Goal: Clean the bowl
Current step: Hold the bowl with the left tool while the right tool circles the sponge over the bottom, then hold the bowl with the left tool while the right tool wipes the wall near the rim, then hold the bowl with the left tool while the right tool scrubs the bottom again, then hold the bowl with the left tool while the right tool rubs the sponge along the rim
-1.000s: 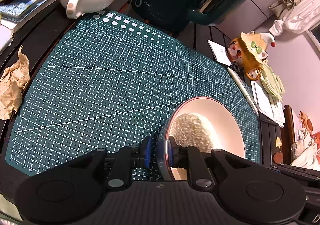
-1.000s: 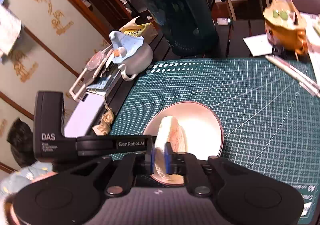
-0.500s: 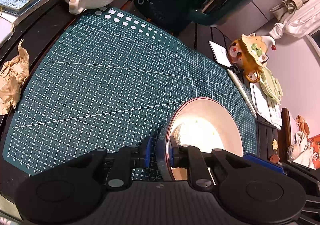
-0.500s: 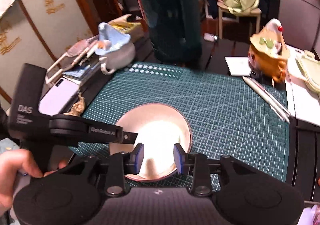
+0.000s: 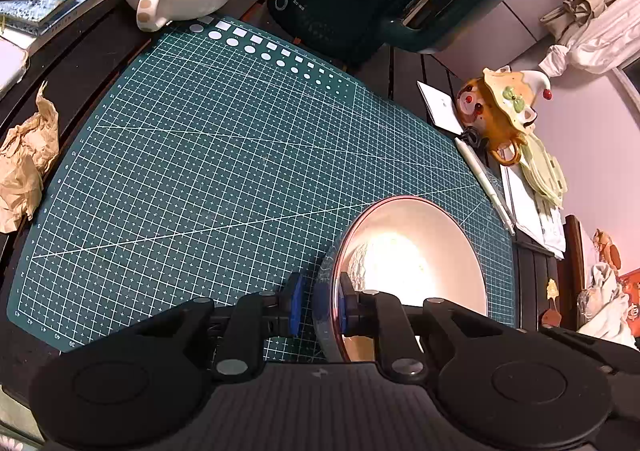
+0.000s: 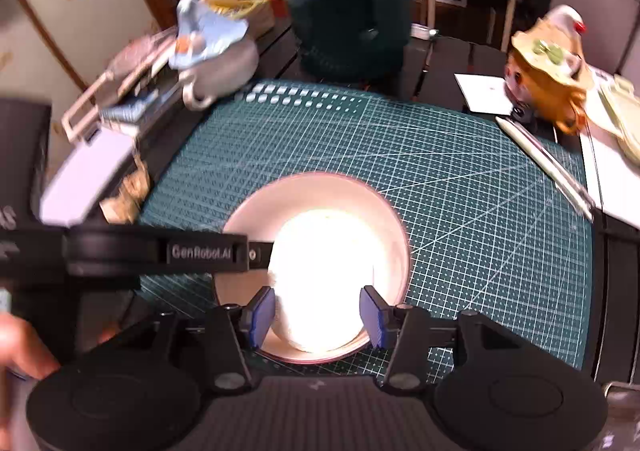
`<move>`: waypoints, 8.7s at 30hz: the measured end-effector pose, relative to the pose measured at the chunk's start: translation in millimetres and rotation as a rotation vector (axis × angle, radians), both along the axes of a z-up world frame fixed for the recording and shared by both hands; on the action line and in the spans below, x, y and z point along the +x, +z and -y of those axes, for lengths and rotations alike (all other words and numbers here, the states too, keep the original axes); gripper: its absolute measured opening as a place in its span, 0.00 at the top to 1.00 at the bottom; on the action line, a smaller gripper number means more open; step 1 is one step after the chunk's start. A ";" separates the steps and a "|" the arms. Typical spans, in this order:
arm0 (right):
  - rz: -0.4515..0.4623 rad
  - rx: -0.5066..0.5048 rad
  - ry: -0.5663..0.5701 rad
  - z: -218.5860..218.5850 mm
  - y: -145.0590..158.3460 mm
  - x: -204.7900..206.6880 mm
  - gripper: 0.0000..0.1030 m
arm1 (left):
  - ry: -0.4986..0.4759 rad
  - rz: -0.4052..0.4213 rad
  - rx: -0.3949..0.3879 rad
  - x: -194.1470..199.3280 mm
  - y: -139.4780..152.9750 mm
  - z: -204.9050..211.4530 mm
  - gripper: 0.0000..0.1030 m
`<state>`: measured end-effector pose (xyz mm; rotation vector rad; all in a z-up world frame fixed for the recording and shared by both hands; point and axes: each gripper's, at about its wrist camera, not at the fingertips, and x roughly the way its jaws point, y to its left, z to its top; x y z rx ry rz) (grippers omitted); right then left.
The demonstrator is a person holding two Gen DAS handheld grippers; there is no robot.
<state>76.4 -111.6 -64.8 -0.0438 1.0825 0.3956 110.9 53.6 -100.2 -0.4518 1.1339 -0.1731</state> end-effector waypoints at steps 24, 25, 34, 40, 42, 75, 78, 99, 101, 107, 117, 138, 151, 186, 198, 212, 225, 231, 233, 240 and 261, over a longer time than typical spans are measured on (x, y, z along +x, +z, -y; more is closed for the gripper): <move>0.003 0.177 -0.081 36.8 28.6 1.4 0.89 | 0.015 -0.008 -0.028 0.1 2.3 -5.2 0.82; -0.006 0.188 -0.090 40.2 27.2 2.8 0.88 | 0.012 -0.006 -0.028 0.0 2.3 -4.2 0.82; -0.077 0.298 -0.105 52.0 14.7 12.2 0.85 | -0.006 -0.001 -0.030 1.2 0.8 1.2 0.82; 0.015 0.170 -0.040 27.9 19.4 3.5 0.72 | -0.014 -0.005 -0.027 1.6 0.3 2.3 0.82; 0.057 0.112 -0.012 21.0 23.7 -1.4 0.72 | -0.015 -0.005 -0.026 1.4 0.2 2.2 0.82; 0.103 0.070 0.050 9.6 36.9 -12.6 0.88 | -0.020 -0.012 -0.025 1.8 1.1 4.6 0.82; 0.074 0.118 0.026 20.2 40.9 -7.0 0.88 | -0.025 -0.010 -0.018 0.4 1.0 5.6 0.82; -0.018 0.083 0.020 16.7 12.9 -1.4 0.75 | -0.033 -0.013 -0.016 -0.2 0.0 5.4 0.82; 0.008 0.056 0.029 11.3 10.2 -2.9 0.88 | -0.034 -0.014 -0.017 0.2 -0.1 5.5 0.82; -0.005 0.077 0.065 18.9 33.1 -5.5 0.87 | -0.031 -0.015 -0.019 0.9 -0.6 4.4 0.82; -0.129 0.207 -0.039 45.5 22.6 12.6 0.73 | -0.042 -0.012 -0.006 0.5 -0.8 7.0 0.82; -0.028 0.106 0.000 24.3 23.0 4.2 0.83 | -0.046 -0.013 -0.003 0.9 0.5 9.3 0.82; 0.006 0.138 -0.034 37.6 39.3 2.7 0.87 | -0.049 -0.015 -0.008 -0.8 -0.8 7.9 0.82; -0.036 0.170 -0.047 26.2 16.2 5.8 0.86 | -0.007 0.020 0.003 -2.4 3.9 2.4 0.90; 0.160 0.148 -0.147 18.2 19.6 -1.8 0.87 | -0.008 0.014 -0.004 -2.4 2.1 2.3 0.90; 0.113 0.134 -0.118 16.3 29.1 -4.8 0.88 | 0.003 -0.003 -0.009 -2.9 0.2 2.6 0.90; 0.269 -0.037 -0.148 18.6 57.6 -21.0 0.89 | -0.013 -0.013 -0.008 -2.8 -1.0 2.9 0.89; 0.211 0.125 -0.115 22.3 60.2 -16.7 0.88 | -0.011 -0.020 -0.009 -2.6 -1.3 2.9 0.89; 0.179 0.119 -0.104 17.1 50.5 -13.5 0.88 | -0.009 -0.024 -0.010 -2.9 -1.6 2.6 0.89; 0.136 -0.032 -0.103 0.1 19.3 -2.4 0.88 | -0.006 -0.032 -0.016 -3.2 -2.8 1.3 0.89; 0.158 -0.099 -0.090 -2.8 24.2 -7.0 0.88 | -0.026 -0.048 -0.017 -1.7 -10.6 5.2 0.88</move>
